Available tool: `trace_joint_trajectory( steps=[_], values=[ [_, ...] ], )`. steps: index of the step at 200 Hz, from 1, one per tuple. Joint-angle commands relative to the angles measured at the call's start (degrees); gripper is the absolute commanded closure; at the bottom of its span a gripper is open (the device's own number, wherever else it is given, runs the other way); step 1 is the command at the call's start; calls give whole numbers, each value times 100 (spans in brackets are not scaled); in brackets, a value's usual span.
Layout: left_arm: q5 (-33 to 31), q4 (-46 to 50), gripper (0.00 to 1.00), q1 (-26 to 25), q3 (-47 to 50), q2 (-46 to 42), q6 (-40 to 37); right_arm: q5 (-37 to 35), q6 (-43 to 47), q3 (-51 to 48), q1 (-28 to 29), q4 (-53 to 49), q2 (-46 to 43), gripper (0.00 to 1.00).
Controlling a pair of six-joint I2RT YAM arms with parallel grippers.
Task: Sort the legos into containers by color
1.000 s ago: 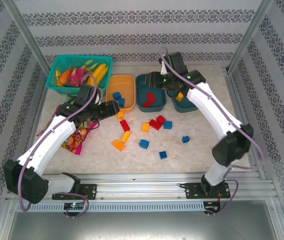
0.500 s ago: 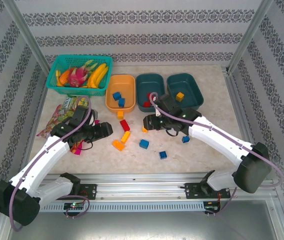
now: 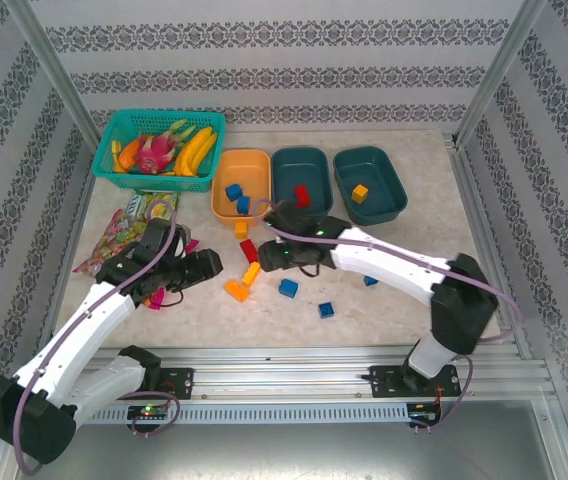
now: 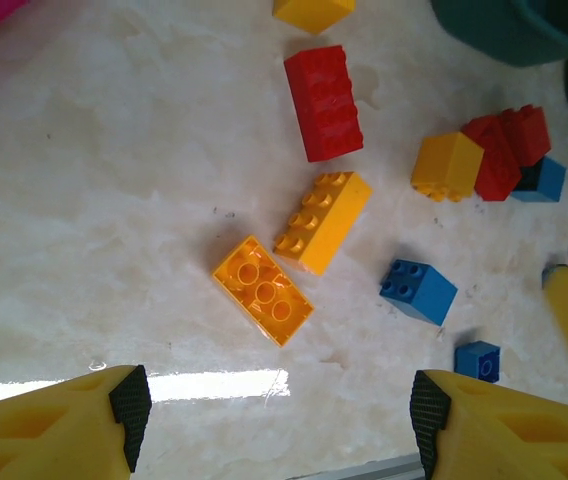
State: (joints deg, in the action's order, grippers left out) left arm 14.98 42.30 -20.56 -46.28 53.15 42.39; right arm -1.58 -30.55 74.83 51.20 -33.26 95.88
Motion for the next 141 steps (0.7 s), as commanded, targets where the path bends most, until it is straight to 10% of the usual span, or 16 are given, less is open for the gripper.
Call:
trace_joint_trajectory(
  steps=[1, 67, 141],
  values=[
    [-253, 150, 28, -27, 113, -400, 259, -664, 51, 485, 167, 33, 451, 36],
    [-400, 443, 28, -29, 273, -1116, 477, -1055, -821, 1617, 190, 440, 1968, 22],
    [-399, 608, 28, -29, 215, -1324, 489, -1600, -1453, 2919, 9, 93, 3354, 29]
  ],
)
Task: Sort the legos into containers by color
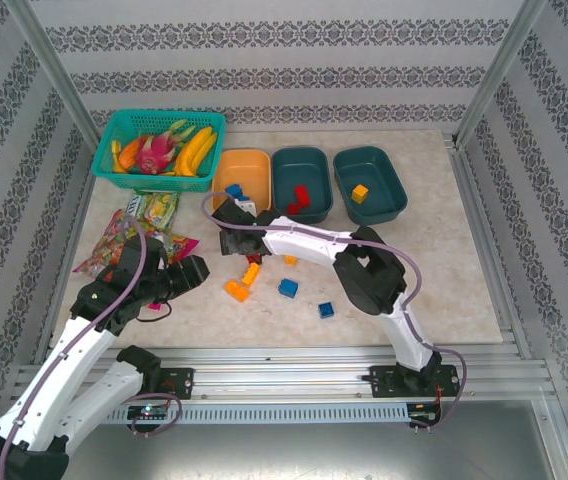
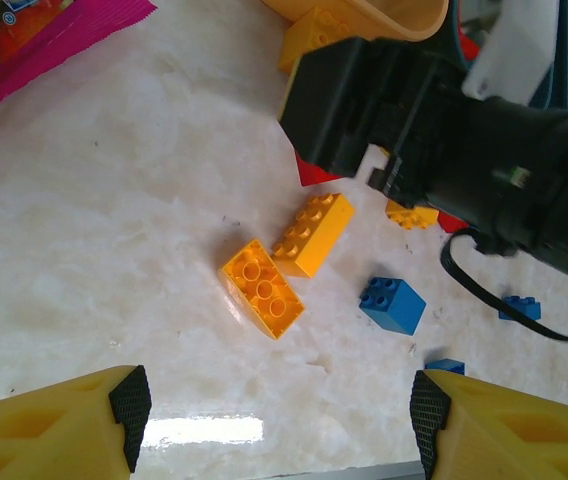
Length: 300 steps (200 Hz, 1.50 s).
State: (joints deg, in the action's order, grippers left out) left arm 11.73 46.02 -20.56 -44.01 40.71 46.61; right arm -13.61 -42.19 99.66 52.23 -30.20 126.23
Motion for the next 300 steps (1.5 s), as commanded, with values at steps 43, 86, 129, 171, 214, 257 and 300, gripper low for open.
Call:
trace_joint_trajectory(
  steps=[43, 86, 129, 171, 214, 257, 300],
  values=[
    [-66, 357, 28, -27, -77, -132, 77, -461, -233, 791, -221, -94, 750, 38],
    [-45, 463, 28, -31, -52, -256, 94, -377, -85, 1343, -240, -90, 1090, 61],
    [-19, 453, 28, -28, -20, -283, 92, -166, 1, 1478, -148, -215, 1026, 73],
    [14, 208, 28, -28, 68, -208, 148, 284, -258, 1187, 58, -173, 665, 76],
    [293, -356, 27, -30, 1, 171, 126, 369, -259, 791, 175, 32, -185, 76],
    [653, -1361, 26, -110, -593, 1159, -19, 71, 114, -407, -444, 8, -1666, 76],
    [795, -2125, 25, -638, -1759, 2925, -351, 133, 597, -1701, -1938, -285, -2925, 77]
  ],
)
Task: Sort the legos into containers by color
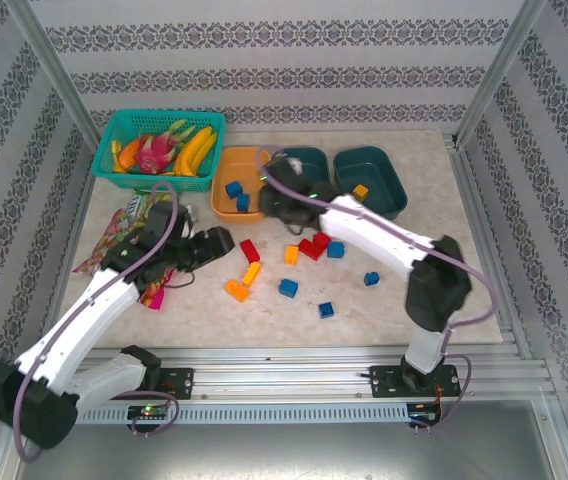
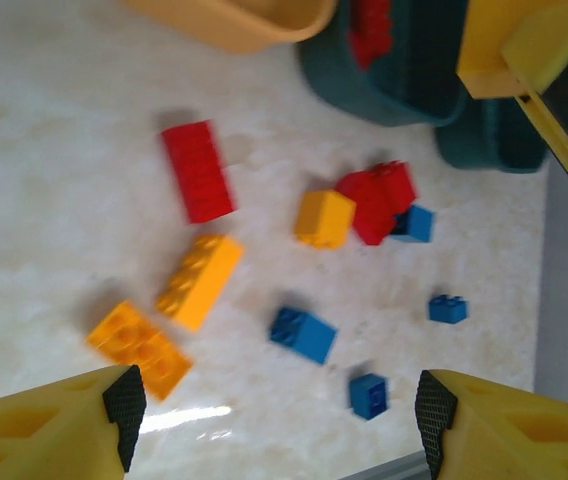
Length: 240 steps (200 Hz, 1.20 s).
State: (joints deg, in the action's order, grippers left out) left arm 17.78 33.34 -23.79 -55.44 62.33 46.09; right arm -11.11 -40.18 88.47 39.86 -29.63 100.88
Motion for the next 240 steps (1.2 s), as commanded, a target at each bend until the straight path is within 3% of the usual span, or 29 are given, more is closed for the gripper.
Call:
trace_joint_trajectory(
  steps=[1, 38, 82, 145, 179, 205, 240],
  values=[
    [194, -874, 25, -330, -643, 803, -305, -109, 410, -596, -748, -355, -405, 77],
    [281, -1422, 25, -832, -1497, 2119, -311, 296, 974, -915, -2144, -714, -365, 76],
    [416, -1558, 26, -1247, -2499, 3380, -446, 606, 1434, -558, -3005, -755, 514, 76],
    [273, -1258, 27, -1452, -3087, 4067, -607, 754, 1470, 155, -3096, -946, 1675, 72],
    [-11, -927, 27, -1513, -2942, 3977, -662, 773, 1408, 392, -3129, -1290, 1917, 52],
    [-253, -583, 28, -1599, -2701, 3780, -815, 743, 1404, 365, -3124, -1314, 1611, 42],
    [-554, 40, 28, -1869, -2341, 3525, -1159, 754, 1401, 214, -3023, -1318, 606, 38]
  ],
)
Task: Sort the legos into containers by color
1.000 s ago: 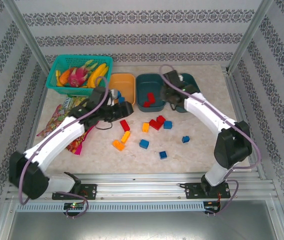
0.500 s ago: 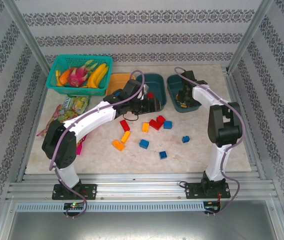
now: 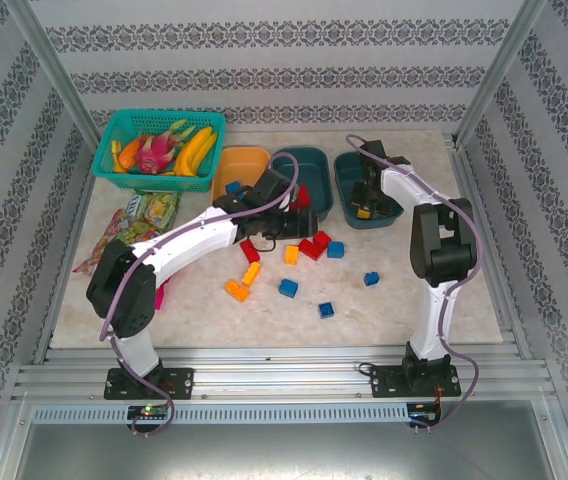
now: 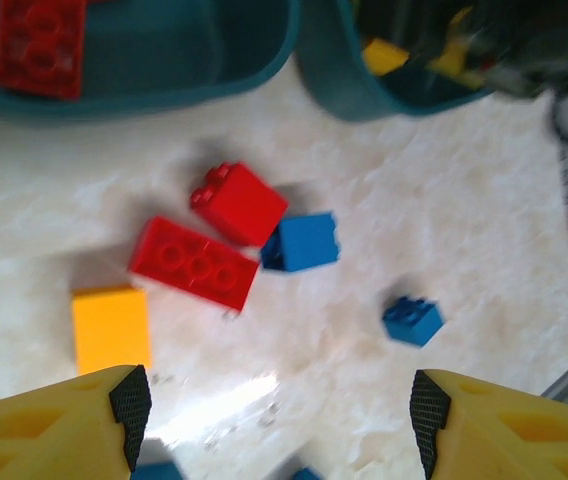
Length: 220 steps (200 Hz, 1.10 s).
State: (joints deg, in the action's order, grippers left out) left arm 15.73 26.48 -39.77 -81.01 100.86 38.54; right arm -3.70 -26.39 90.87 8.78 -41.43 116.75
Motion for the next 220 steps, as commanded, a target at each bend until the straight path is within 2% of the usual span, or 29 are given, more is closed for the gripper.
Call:
trace_joint_trajectory(
  steps=[1, 25, 73, 84, 89, 96, 118, 144, 176, 220],
  values=[
    [-354, 744, 28, -283, 226, -329, -412, 12, 25, -44, 96, -133, -1015, 38],
    [-590, 1106, 27, -521, 456, -378, -579, 168, -51, -733, 365, 102, -2188, 34],
    [-767, 1343, 26, -863, 525, 27, -715, 1044, -731, -3278, 1206, 529, -4659, 24],
    [-835, 1465, 26, -930, 421, 185, -749, 1386, -905, -3820, 1288, 542, -5215, 21],
    [-873, 1509, 26, -963, 391, 245, -760, 1545, -972, -4033, 1320, 518, -5470, 13],
    [-921, 1569, 26, -999, 339, 328, -772, 1763, -1046, -4283, 1341, 459, -5799, 8],
    [-999, 1664, 27, -1096, 279, 570, -770, 2279, -1290, -4883, 1325, 128, -6703, 6],
    [-1201, 1702, 27, -1178, 279, 768, -706, 2668, -1507, -5111, 1311, -337, -7168, 7],
    [-1403, 1727, 29, -1216, 104, 1046, -740, 2790, -1732, -5332, 1312, -337, -7409, 10],
    [-1533, 1787, 49, -1287, -74, 1390, -760, 2758, -1826, -5343, 1290, -217, -7399, 14]
  ],
)
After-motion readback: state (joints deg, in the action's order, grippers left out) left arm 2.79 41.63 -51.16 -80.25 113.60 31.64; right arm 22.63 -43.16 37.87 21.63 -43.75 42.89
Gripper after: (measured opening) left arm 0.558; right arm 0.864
